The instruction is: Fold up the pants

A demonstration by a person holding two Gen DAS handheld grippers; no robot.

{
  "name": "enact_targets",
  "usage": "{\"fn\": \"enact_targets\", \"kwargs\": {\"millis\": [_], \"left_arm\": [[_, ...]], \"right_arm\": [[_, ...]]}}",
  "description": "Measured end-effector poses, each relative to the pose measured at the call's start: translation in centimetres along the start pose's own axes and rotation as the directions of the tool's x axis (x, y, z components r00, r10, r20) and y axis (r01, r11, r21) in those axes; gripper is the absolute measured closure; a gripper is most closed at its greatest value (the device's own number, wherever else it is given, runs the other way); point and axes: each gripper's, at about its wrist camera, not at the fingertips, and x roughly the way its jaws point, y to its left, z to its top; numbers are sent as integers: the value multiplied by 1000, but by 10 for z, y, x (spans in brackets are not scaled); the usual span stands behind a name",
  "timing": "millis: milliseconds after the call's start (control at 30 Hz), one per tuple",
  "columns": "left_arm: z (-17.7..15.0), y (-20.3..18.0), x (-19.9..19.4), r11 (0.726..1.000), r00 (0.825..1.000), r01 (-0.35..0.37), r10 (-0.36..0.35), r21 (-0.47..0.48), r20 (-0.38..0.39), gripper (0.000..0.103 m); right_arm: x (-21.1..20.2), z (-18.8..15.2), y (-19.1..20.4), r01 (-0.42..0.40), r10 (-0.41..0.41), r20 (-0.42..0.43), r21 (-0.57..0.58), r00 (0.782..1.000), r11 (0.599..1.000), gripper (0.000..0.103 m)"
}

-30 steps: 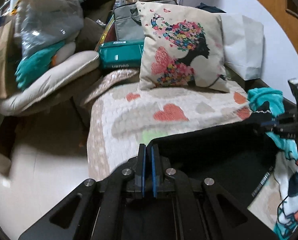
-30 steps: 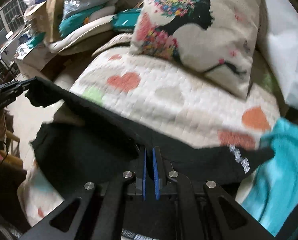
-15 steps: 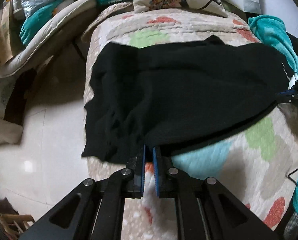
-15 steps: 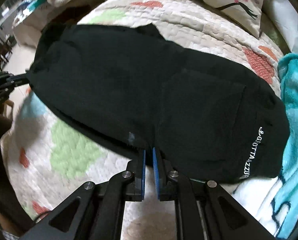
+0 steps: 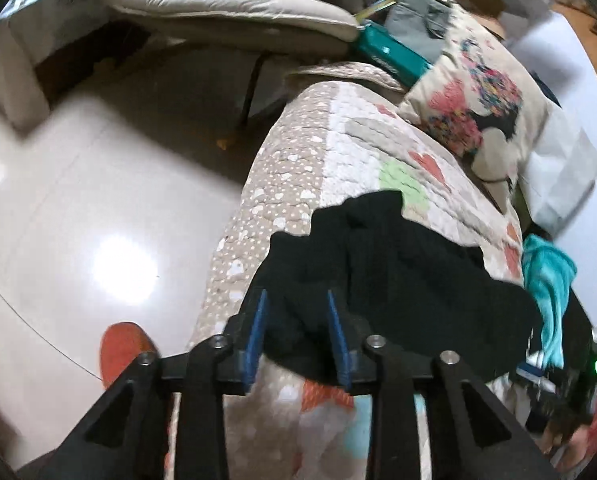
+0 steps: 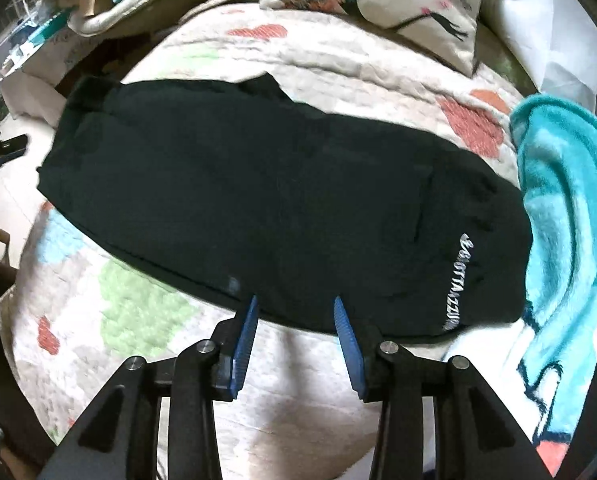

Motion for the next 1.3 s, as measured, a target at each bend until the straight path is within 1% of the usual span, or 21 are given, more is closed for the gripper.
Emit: {"fn": "enact_targets", "kwargs": {"millis": [100,200,233,267,367,467,567,600,667,700,767,900,967,1000,1033,1067,1100,1133,1200,1233,1300], "left_arm": [[10,-13,28,997,997,-69,70,32,-18,70],[8,-35,58,978,984,-145,158,148,-82,71],[4,-39,60,970,981,-154,174,190,-90,85],[-1,-48,64,955,976,-171,198,241,-93,91],[-12,-66,59,904,960,-243,275,353,-45,96],[-12,-57,47,886,937,-326,348,329,-10,96],[-7,-32,34,896,920,-378,392,232,-15,97],[-5,-22,31,876,894,-437,447,205,-6,103],[-2,-7,26,857,866,-495,500,141,2,103],[-1,0,24,867,872,-487,490,104,-10,103],[2,9,19,904,904,-426,427,27,-24,103],[3,4,8,921,921,-389,388,7,30,97],[3,-3,11,931,931,-364,363,19,38,77],[2,-6,16,935,936,-353,352,31,32,61],[1,-11,21,940,941,-339,338,37,24,54],[0,-16,27,944,945,-328,328,47,14,53],[-2,-24,38,940,944,-327,329,93,-10,49],[-1,-32,49,928,936,-346,352,139,-25,48],[-12,-46,65,835,871,-473,491,283,6,48],[-14,-49,65,794,841,-525,538,306,48,49],[-10,-39,61,740,780,-616,620,270,81,50]], "right_arm": [[0,3,12,3,-3,23,-13,1000,1000,59],[5,13,12,-6,5,44,12,999,1000,59],[7,15,11,-6,5,50,22,999,1000,59],[8,14,9,-1,-1,59,35,998,999,59],[11,14,-6,14,-21,68,101,997,995,59],[12,13,-26,29,-43,69,197,997,980,59],[8,11,-48,15,-46,93,308,995,951,59],[6,11,-53,10,-46,100,333,994,943,59],[5,10,-61,4,-48,108,377,993,926,59],[5,10,-64,0,-47,108,396,993,918,58],[6,10,-69,-12,-37,106,428,994,904,52],[1,7,-76,-10,-56,128,468,990,884,48],[-2,5,-80,-25,-52,143,494,988,869,47],[-2,3,-83,-30,-50,145,504,988,863,45],[-2,2,-86,-35,-46,145,514,988,857,45],[-1,2,-88,-39,-43,144,522,989,852,45],[0,1,-89,-41,-40,142,529,989,848,45],[0,1,-89,-40,-43,141,533,989,845,45],[-2,0,-90,-25,-63,144,536,988,844,45],[-4,-1,-91,-18,-73,147,541,986,841,45],[-7,-4,-99,-11,-95,154,574,983,819,43]]}}
